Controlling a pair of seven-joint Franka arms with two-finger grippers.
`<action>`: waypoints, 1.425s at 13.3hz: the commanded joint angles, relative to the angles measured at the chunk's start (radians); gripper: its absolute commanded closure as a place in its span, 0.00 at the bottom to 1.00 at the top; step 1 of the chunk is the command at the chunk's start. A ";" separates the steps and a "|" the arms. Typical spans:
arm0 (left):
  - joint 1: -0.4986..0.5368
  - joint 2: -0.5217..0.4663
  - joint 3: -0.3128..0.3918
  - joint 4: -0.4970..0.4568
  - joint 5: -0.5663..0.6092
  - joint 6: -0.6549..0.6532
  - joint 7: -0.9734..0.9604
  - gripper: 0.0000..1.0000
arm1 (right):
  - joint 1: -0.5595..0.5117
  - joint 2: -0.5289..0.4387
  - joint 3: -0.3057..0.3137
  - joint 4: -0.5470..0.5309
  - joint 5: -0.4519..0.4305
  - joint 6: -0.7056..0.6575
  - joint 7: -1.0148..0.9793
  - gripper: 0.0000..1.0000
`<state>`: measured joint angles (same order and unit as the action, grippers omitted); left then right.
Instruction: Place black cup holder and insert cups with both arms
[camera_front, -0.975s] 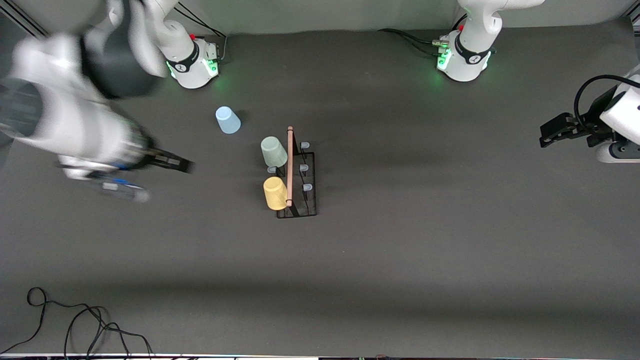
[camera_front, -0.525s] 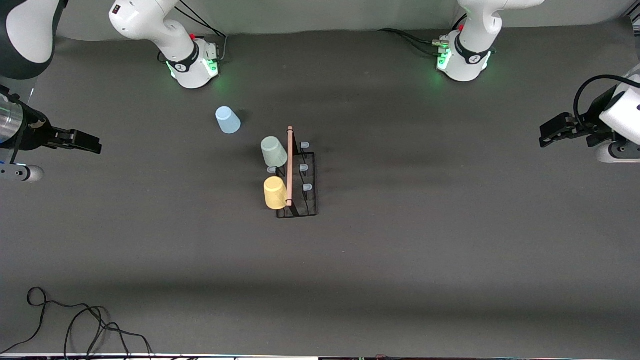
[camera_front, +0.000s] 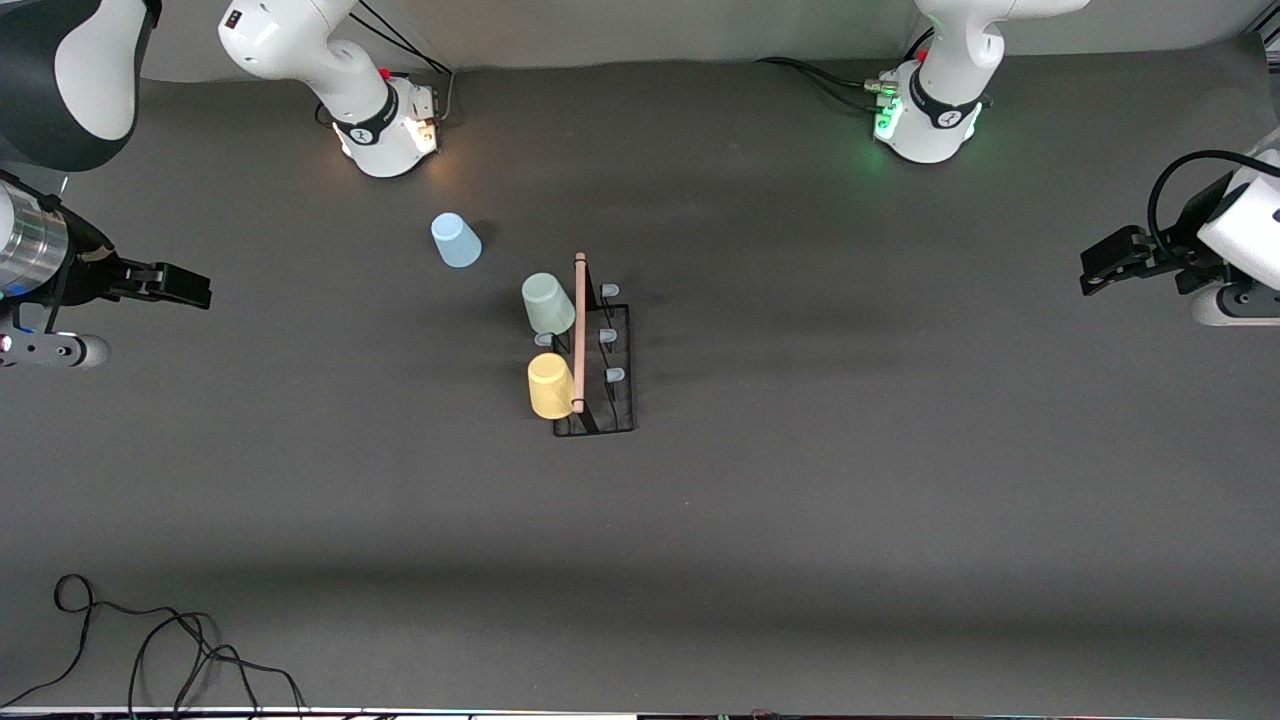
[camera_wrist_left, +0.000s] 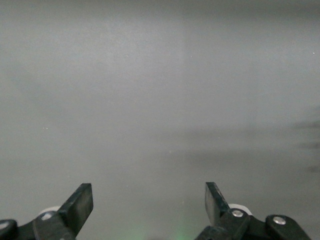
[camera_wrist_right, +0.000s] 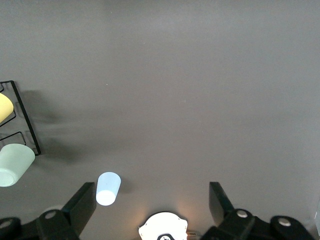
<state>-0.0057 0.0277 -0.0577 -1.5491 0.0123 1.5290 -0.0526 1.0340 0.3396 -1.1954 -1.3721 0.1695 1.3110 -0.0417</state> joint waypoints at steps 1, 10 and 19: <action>-0.008 -0.018 -0.001 -0.016 0.018 -0.001 -0.016 0.00 | 0.006 0.003 -0.004 0.012 -0.027 -0.022 -0.030 0.00; -0.011 -0.020 -0.002 -0.016 0.018 -0.001 -0.024 0.00 | -0.386 -0.111 0.511 0.018 -0.222 -0.041 -0.015 0.00; -0.011 -0.020 -0.002 -0.016 0.018 -0.004 -0.027 0.00 | -1.009 -0.278 1.206 -0.148 -0.311 0.060 0.123 0.00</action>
<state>-0.0068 0.0277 -0.0615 -1.5492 0.0152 1.5290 -0.0602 0.0948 0.1465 -0.0495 -1.4082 -0.1225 1.3037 0.0561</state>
